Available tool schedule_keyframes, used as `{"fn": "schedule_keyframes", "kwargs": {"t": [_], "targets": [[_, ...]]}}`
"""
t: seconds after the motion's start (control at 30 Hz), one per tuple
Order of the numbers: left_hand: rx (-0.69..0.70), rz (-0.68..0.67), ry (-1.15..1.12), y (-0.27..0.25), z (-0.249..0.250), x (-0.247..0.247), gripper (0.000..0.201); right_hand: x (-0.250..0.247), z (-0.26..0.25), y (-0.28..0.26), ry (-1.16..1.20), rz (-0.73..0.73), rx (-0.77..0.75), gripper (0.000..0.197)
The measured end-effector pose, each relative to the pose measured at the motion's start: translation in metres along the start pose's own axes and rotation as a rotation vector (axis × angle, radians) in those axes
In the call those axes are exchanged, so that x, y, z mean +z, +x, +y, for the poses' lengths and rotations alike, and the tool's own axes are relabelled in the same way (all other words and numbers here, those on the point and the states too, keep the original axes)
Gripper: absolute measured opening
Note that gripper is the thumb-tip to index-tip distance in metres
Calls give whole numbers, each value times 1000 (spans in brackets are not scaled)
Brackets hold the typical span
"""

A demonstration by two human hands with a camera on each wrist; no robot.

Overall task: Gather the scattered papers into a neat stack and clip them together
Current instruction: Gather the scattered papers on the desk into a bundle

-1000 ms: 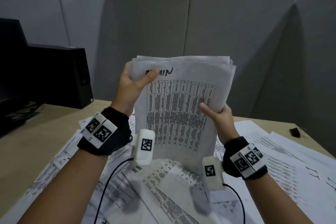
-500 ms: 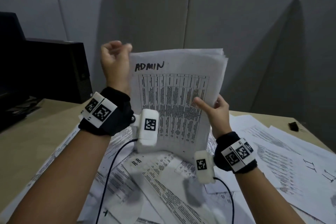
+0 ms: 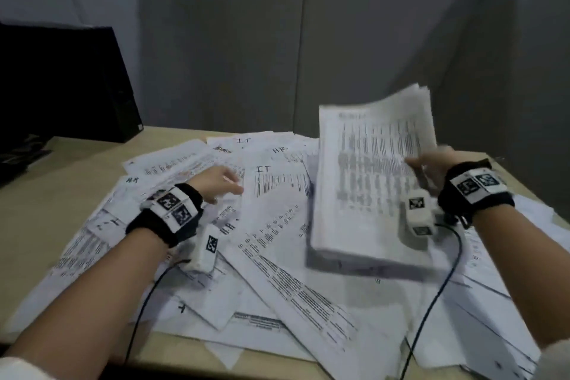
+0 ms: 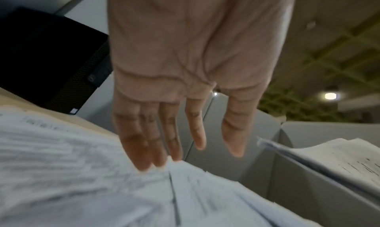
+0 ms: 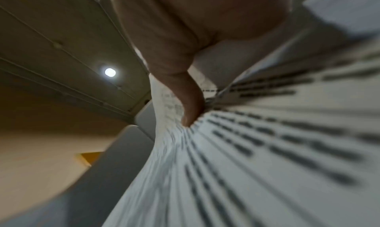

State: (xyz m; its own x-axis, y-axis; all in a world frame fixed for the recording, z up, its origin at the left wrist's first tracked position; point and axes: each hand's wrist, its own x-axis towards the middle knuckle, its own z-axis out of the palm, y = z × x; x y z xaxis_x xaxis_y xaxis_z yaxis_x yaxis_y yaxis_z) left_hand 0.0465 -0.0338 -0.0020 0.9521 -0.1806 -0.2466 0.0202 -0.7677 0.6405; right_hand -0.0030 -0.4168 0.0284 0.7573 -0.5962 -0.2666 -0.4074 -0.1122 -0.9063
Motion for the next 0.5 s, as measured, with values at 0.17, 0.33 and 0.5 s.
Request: {"fn": "schedule_keyframes", "kwargs": {"t": [0.17,0.33,0.5], "targets": [[-18,-228,161,9,17,49,61,-7,55,9,-307,-16,100,6],[-21,-241,467,12,40,79,92,19,62,9,-486,-32,56,20],[19,-316,204,10,49,93,37,24,60,7,-433,23,-48,42]]}}
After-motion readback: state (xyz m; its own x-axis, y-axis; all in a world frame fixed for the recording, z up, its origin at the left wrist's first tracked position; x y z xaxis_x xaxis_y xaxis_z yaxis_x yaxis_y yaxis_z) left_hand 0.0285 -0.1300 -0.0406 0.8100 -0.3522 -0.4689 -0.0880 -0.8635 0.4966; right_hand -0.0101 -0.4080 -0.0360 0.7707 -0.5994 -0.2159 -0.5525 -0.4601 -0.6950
